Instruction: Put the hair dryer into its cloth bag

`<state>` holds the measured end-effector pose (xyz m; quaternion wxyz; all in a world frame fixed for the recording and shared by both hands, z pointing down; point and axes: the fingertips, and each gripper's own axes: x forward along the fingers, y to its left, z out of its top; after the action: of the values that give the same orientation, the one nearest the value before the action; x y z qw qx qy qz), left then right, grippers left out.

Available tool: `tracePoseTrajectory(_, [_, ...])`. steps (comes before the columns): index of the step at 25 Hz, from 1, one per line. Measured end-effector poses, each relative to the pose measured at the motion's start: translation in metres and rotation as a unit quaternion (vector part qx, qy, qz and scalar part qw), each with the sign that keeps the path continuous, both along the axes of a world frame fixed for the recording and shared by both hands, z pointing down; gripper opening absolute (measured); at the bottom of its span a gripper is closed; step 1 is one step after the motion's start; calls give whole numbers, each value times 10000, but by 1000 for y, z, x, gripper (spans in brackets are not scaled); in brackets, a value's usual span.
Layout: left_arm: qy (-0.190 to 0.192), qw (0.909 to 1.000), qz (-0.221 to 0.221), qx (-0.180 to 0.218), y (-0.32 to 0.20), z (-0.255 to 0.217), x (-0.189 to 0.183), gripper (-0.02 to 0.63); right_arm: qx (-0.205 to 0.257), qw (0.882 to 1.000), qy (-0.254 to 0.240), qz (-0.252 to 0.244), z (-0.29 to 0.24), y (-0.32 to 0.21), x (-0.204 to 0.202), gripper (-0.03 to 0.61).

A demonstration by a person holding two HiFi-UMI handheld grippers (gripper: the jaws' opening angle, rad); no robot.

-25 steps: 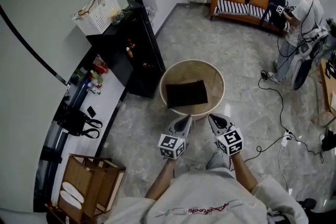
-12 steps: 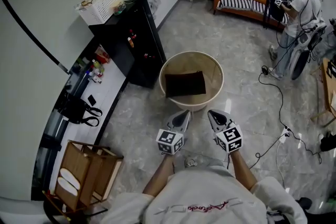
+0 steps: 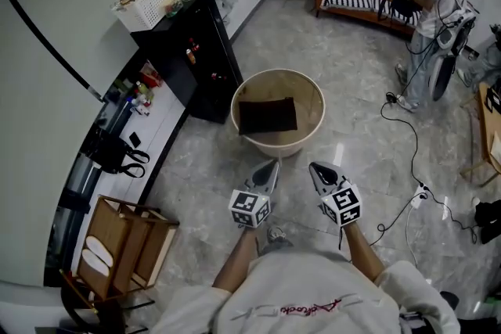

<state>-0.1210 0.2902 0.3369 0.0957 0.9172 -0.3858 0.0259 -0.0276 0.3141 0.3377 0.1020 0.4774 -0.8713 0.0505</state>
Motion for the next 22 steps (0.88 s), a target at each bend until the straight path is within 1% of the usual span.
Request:
tracePoseTrajectory(6, [-28, 9999, -117, 34, 38, -2, 11, 31, 61, 10000, -71, -2, -5, 31, 19, 28])
tracePoseTrajectory(13, [-2, 9996, -266, 26, 82, 0, 14, 31, 68, 9999, -97, -63, -4, 70, 27, 28])
tracePoseTrajectory(22, [-35, 9996, -286, -12, 130, 10, 19, 31, 85, 9998, -159, 4, 1, 113, 36, 28])
